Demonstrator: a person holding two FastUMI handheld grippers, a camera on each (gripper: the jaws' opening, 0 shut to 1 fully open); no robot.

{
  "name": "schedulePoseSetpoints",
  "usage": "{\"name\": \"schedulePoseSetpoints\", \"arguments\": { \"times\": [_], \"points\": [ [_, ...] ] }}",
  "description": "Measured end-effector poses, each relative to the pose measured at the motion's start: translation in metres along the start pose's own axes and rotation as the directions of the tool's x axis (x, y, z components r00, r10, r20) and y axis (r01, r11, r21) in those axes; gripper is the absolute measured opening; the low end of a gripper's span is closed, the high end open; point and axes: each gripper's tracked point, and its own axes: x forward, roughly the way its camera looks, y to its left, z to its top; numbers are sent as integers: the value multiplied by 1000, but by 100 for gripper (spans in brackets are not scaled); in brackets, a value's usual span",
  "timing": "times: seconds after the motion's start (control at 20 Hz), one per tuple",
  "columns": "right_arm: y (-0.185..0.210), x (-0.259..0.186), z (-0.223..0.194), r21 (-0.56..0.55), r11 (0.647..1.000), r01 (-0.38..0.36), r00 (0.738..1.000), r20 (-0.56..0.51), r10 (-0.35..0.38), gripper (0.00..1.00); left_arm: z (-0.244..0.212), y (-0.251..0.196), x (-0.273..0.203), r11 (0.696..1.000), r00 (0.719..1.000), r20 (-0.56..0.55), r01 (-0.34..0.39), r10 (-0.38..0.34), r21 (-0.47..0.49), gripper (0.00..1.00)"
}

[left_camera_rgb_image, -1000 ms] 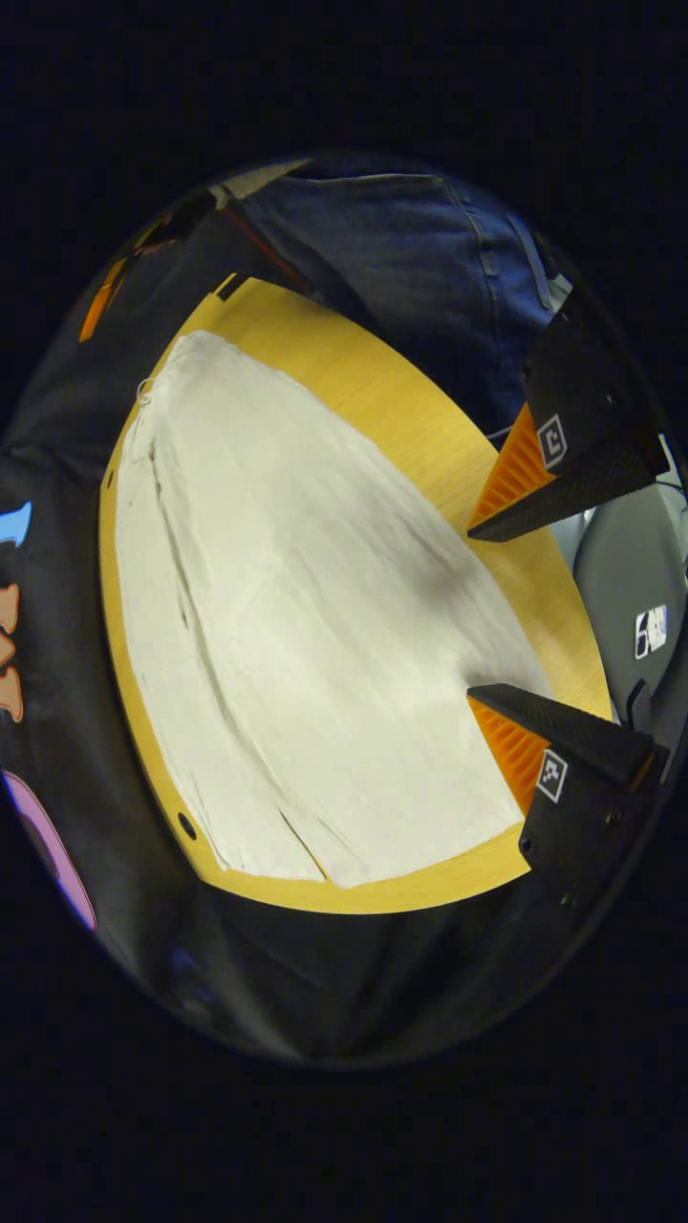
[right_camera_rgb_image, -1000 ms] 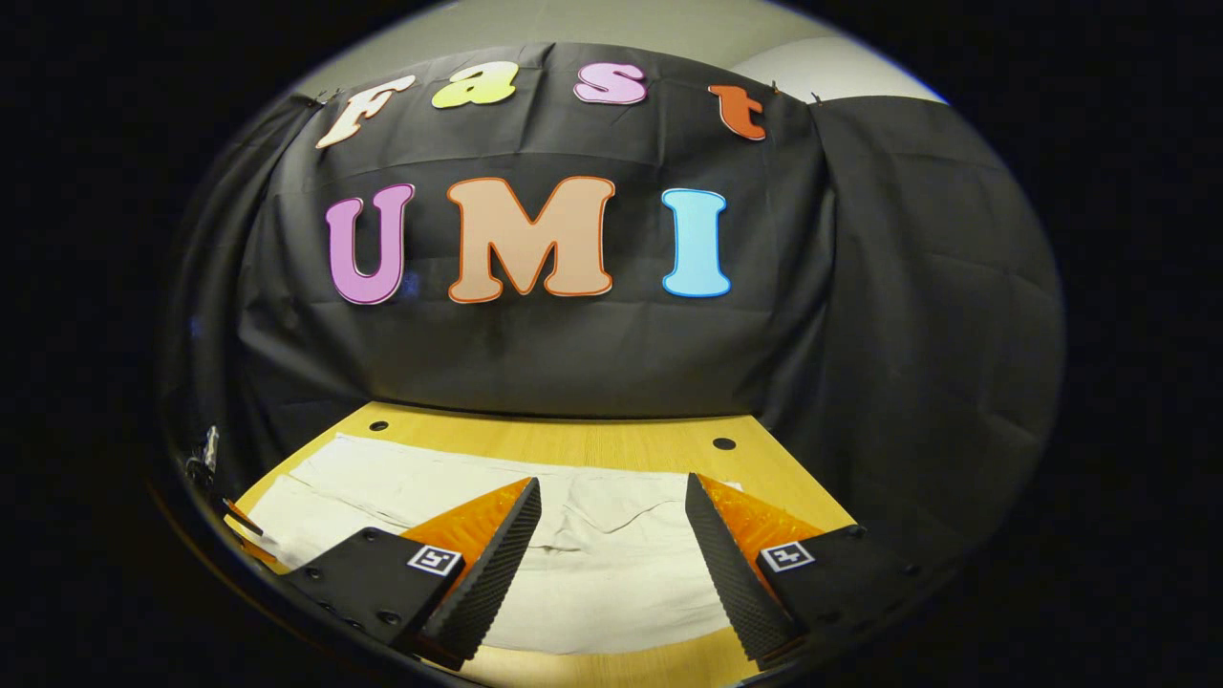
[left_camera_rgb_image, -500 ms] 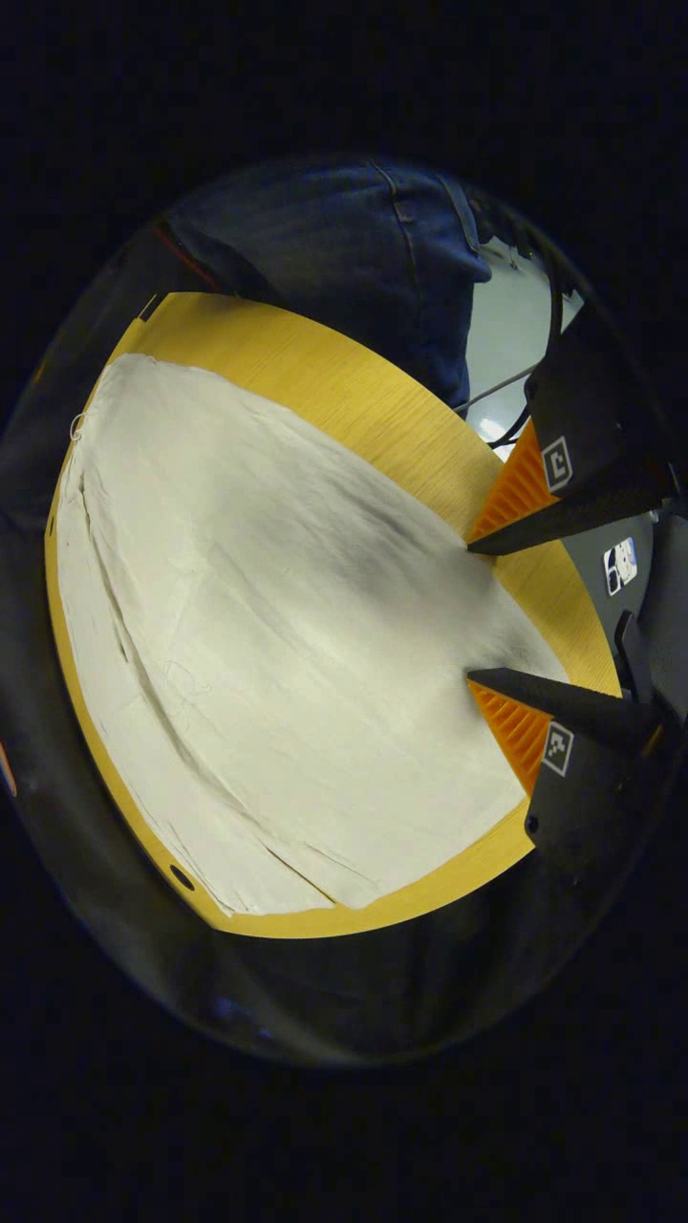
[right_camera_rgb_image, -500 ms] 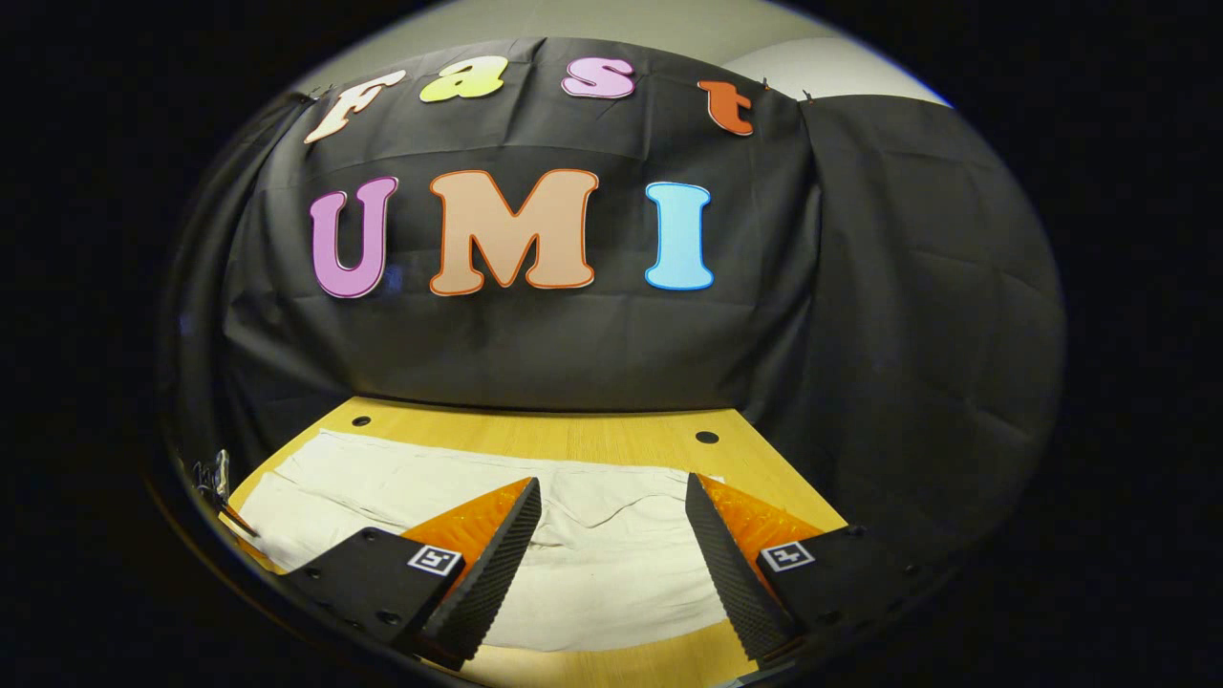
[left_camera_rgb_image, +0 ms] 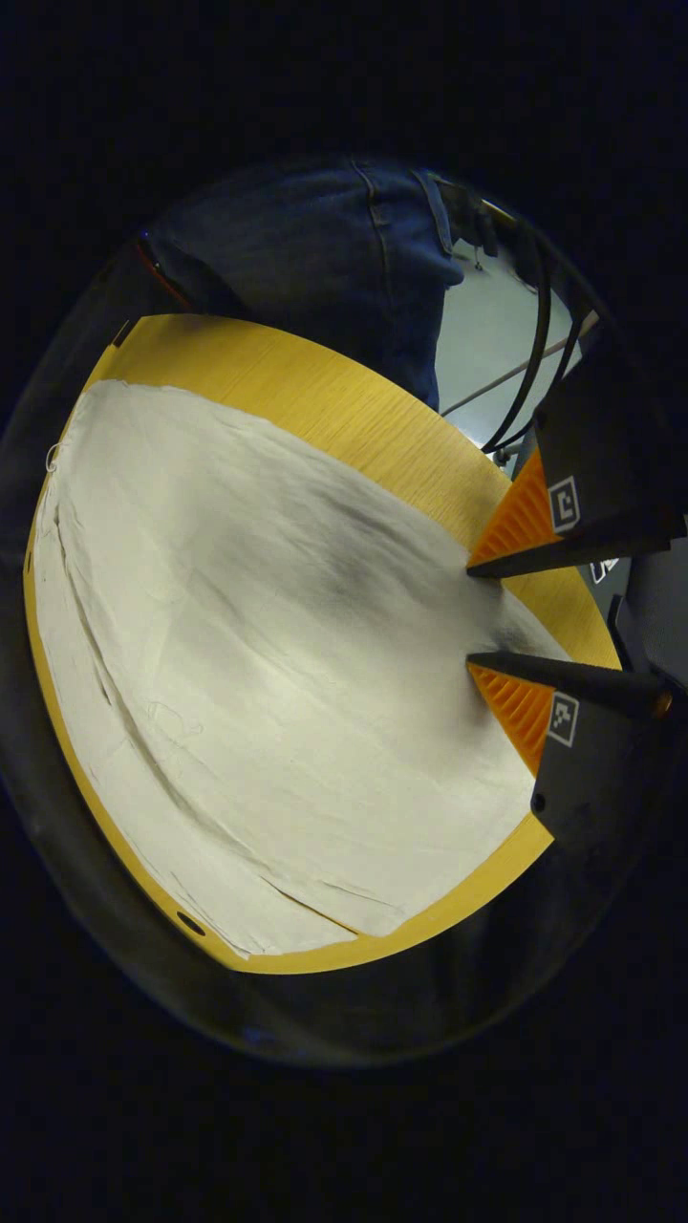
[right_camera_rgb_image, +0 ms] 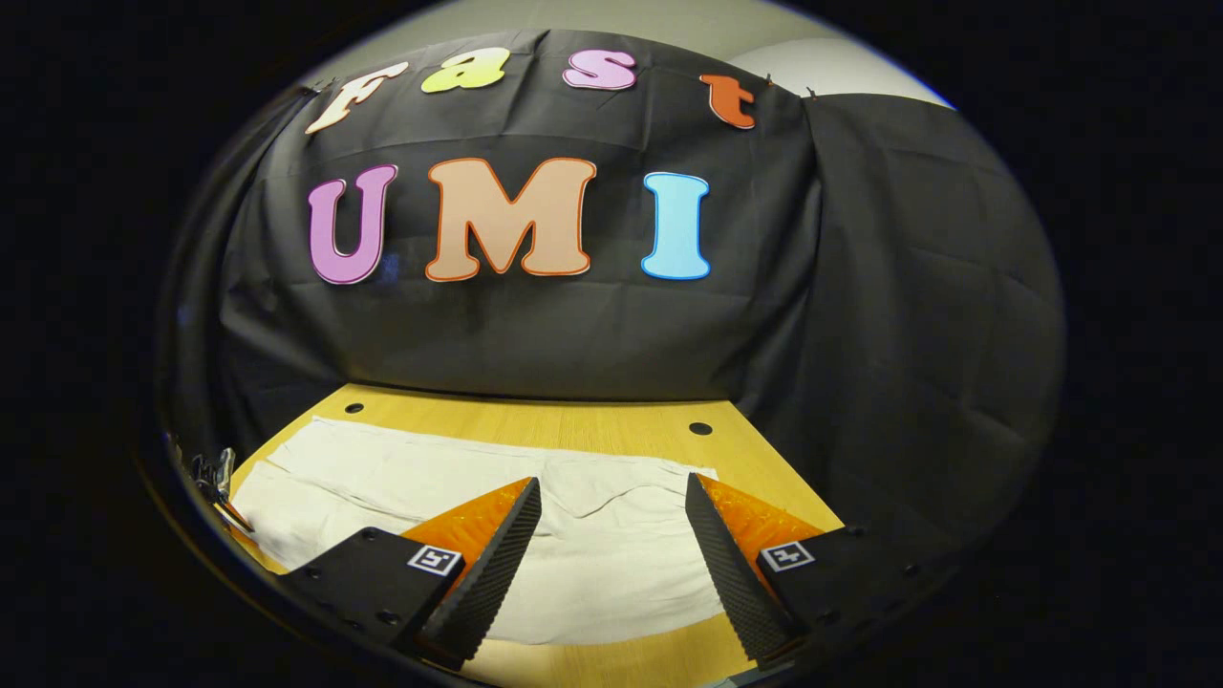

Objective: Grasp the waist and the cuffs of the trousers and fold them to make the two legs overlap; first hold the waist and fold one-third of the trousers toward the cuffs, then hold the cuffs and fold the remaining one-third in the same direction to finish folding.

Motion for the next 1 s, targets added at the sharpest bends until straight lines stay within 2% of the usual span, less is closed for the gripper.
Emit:
{"name": "schedulePoseSetpoints", "arguments": {
  "times": [0.05, 0.1, 0.2, 0.4, 0.6, 0.75, 0.85, 1.0],
  "points": [
    [0, 1, -2, -14, 1000, -9, 1000, -4, 9, 97, 1, 4, 0, 1000, 1000, 1, -9, 9, -2, 41],
    [-1, 4, -8, -32, 999, -18, 1000, -12, 17, 97, 2, 8, -1, 1000, 1000, 3, -16, 16, -8, 22],
    [-4, 8, -20, -63, 997, -41, 999, -38, 39, 98, 4, 11, 0, 1000, 1000, 1, -11, 11, -26, 2],
    [-15, 14, -52, -134, 986, -104, 990, -111, 89, 98, 4, 12, 1, 1000, 1000, 14, 12, -12, -17, 0],
    [-29, 17, -101, -221, 954, -201, 961, -236, 147, 98, 4, 12, 2, 1000, 1000, 20, -9, 9, -3, 0],
    [-35, 13, -135, -271, 917, -294, 912, -367, 184, 98, 4, 12, 2, 1000, 1000, 15, -18, 18, -7, 0],
    [-39, 15, -158, -321, 875, -363, 875, -439, 202, 98, 4, 12, 3, 1000, 1000, 13, -21, 21, -17, 0],
    [-43, 20, -199, -369, 803, -468, 805, -552, 216, 98, 5, 13, 3, 999, 1000, 4, -28, 28, -23, 0]
  ]
}}
